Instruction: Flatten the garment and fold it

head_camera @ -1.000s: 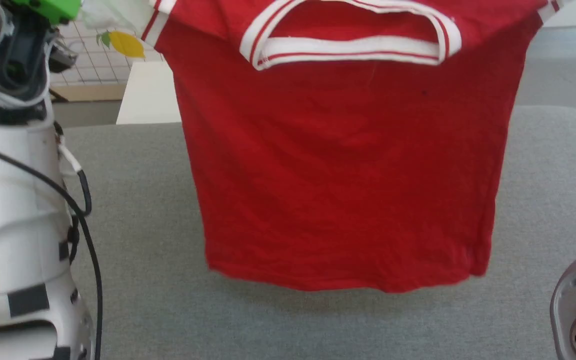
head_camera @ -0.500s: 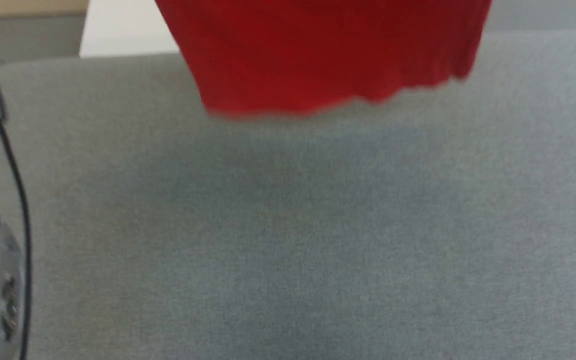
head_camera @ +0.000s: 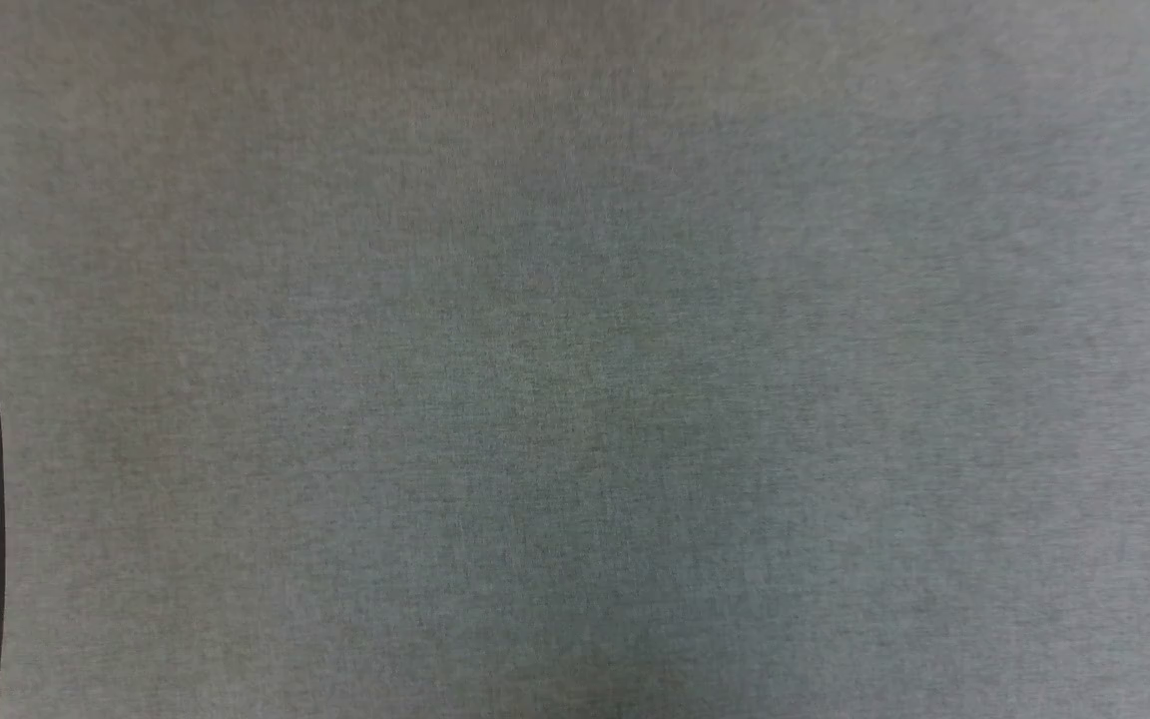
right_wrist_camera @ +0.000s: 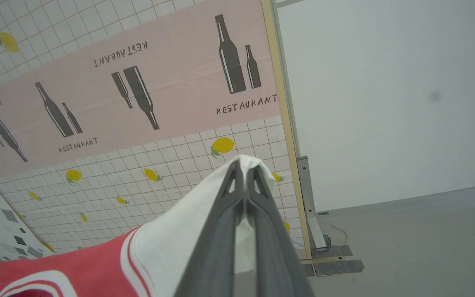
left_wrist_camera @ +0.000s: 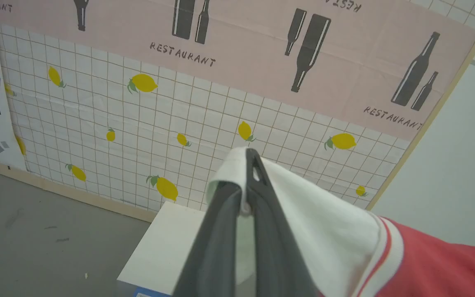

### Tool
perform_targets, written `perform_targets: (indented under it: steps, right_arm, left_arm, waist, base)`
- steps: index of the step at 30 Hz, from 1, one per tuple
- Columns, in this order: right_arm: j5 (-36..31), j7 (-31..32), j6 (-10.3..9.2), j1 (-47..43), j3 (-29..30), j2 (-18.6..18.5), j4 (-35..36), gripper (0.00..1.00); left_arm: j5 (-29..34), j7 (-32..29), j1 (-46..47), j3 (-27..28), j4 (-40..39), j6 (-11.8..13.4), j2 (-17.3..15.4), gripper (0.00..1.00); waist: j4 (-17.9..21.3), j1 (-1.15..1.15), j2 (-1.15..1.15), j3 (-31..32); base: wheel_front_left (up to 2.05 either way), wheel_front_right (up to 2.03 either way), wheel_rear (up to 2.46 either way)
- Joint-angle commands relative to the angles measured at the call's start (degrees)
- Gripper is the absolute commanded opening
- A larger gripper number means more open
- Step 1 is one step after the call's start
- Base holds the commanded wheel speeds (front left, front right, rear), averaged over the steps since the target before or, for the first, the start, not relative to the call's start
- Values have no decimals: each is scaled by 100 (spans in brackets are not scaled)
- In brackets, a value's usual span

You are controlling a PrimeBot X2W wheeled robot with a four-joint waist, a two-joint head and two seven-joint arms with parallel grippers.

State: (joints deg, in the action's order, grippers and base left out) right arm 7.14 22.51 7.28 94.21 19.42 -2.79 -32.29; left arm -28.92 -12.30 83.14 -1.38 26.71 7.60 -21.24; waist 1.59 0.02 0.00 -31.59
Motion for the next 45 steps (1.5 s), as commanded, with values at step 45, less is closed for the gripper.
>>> perform_targets:
  steps: [45]
  right_arm:
    - [1975,1424,21,-9885,356,-10,3755,0]
  left_arm:
    - [-865,-916,-9177,-69,-2975,312,602,0]
  waist:
    - [-521,-2,0,3211]
  base:
    - [0,0,0]
